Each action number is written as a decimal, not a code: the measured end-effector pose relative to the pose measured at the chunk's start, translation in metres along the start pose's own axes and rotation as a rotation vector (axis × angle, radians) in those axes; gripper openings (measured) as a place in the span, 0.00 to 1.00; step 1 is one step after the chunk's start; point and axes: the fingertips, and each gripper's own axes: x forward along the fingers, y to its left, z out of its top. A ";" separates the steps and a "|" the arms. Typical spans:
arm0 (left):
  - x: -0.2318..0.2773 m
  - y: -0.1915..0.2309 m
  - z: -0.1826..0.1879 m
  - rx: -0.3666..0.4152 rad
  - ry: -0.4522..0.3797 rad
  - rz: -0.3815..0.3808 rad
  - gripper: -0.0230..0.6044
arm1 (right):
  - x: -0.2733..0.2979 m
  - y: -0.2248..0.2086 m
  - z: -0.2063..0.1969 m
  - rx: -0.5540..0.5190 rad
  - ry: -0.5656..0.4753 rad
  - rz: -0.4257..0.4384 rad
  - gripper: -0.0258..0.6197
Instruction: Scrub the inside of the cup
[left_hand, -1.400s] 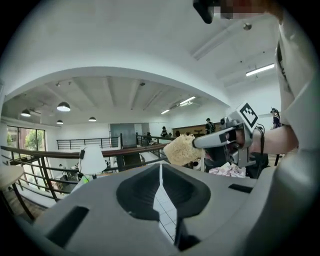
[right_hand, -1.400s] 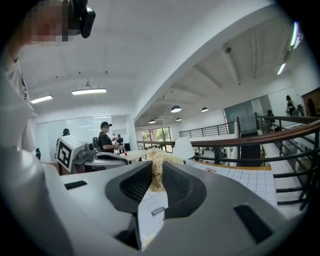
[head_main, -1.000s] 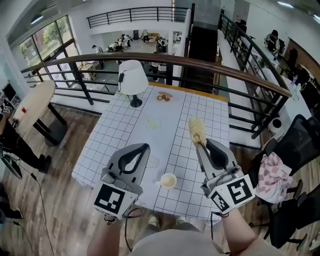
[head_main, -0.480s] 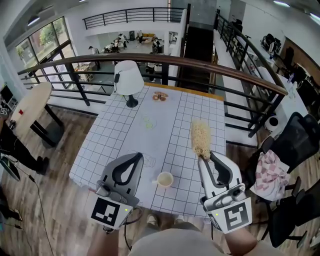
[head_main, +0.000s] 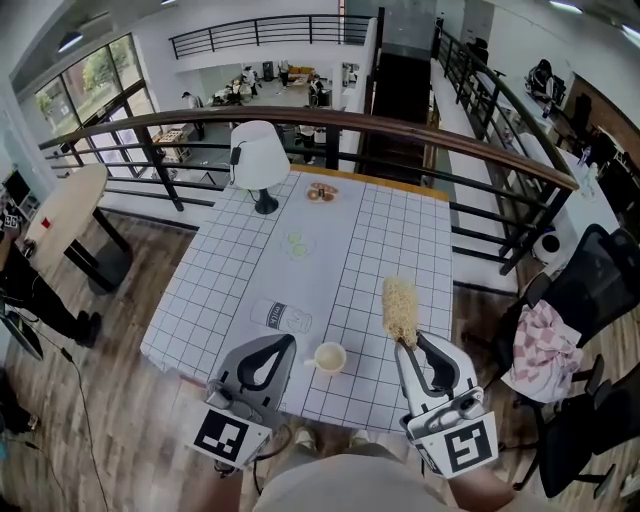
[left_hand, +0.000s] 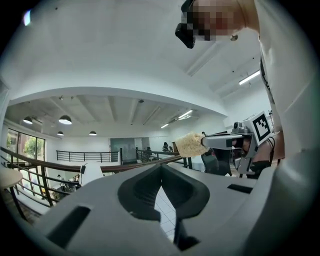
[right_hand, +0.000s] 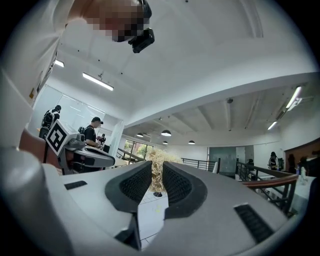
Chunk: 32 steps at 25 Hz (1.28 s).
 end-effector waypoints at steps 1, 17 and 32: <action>0.000 -0.003 -0.004 -0.004 0.010 0.000 0.06 | -0.001 0.001 -0.007 0.005 0.017 0.002 0.15; 0.006 -0.011 -0.017 -0.020 0.052 0.028 0.06 | 0.007 0.001 -0.027 0.046 0.029 0.027 0.14; 0.014 -0.010 -0.019 -0.026 0.065 0.027 0.06 | 0.018 -0.008 -0.042 0.093 0.065 0.043 0.14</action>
